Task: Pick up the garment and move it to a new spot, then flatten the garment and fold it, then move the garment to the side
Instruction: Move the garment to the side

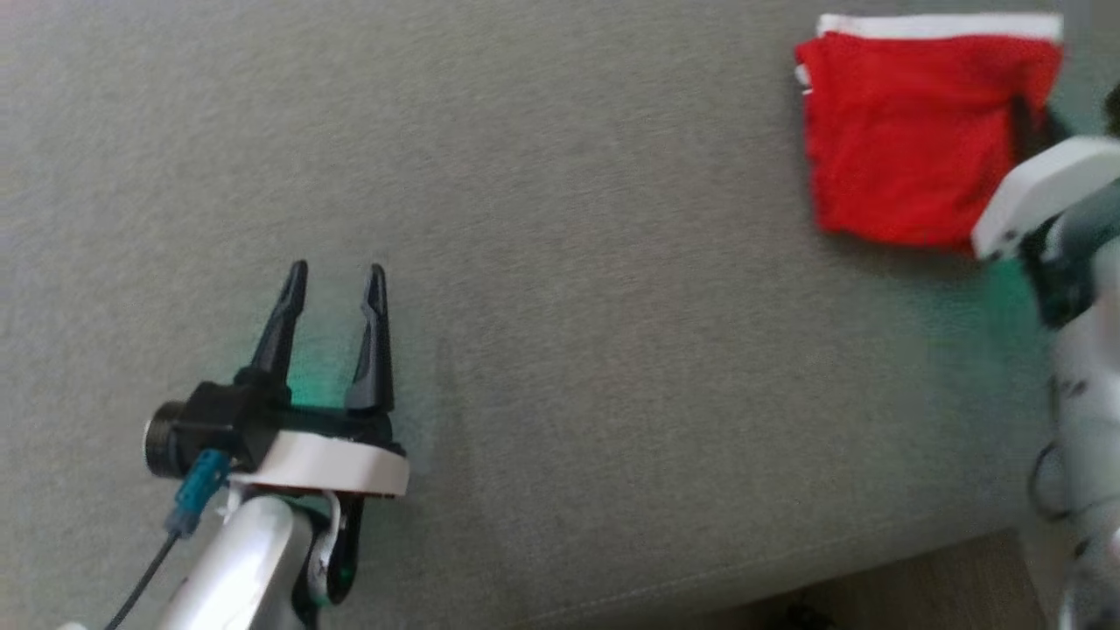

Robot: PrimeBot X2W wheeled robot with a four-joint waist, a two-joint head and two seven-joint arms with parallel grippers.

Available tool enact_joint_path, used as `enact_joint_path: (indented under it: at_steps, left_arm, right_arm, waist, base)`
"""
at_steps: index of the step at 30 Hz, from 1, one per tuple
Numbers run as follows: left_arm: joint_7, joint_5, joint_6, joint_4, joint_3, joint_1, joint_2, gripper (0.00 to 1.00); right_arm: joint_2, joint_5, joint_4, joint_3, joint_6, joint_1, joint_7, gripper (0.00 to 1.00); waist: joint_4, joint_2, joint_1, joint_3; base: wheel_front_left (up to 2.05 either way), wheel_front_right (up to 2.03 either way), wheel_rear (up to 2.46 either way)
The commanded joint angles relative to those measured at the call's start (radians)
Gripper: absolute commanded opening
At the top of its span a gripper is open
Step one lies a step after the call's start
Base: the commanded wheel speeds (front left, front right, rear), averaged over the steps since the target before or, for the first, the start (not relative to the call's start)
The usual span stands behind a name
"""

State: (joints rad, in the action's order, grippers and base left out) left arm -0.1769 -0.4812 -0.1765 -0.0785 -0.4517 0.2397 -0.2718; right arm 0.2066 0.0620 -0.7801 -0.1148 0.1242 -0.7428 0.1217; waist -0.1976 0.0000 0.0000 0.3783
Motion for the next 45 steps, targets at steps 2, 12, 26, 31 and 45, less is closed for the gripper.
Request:
enact_joint_path:
  at_steps: [2, 12, 26, 31, 45]
  left_arm:
    - [0.002, 0.015, -0.009, 0.046, 0.043, 0.031, -0.028, 1.0]
    - [0.001, 0.016, -0.028, 0.087, 0.06, 0.033, -0.047, 1.0]
    - [-0.008, 0.009, -0.036, 0.076, 0.058, 0.035, -0.044, 1.0]
    - [-0.023, -0.009, -0.031, 0.05, 0.066, 0.029, -0.037, 1.0]
    - [-0.063, -0.116, -0.014, -0.161, 0.13, -0.094, -0.005, 1.0]
  right_arm:
    - [0.048, -0.022, 0.006, -0.003, 0.007, -0.068, -0.009, 0.0]
    - [0.244, -0.108, -0.123, -0.076, 0.007, -0.223, -0.016, 0.27]
    - [0.205, -0.269, -0.206, -0.122, 0.007, -0.317, -0.219, 1.0]
    - [0.135, -0.261, -0.215, -0.079, 0.007, -0.306, -0.275, 1.0]
    - [-0.1, -0.078, -0.181, 0.163, 0.007, -0.018, -0.355, 1.0]
  waist:
    - [0.052, 0.0, 0.0, 0.04]
    - [0.154, 0.0, 0.0, 0.119]
    - [0.165, 0.0, 0.0, 0.1]
    - [0.156, 0.0, 0.0, 0.011]
    - [0.184, 0.0, 0.0, -0.329]
  base:
    - [0.0, 0.0, 0.0]
    - [0.0, 0.0, 0.0]
    - [0.0, 0.0, 0.0]
    - [0.0, 0.0, 0.0]
    - [0.0, 0.0, 0.0]
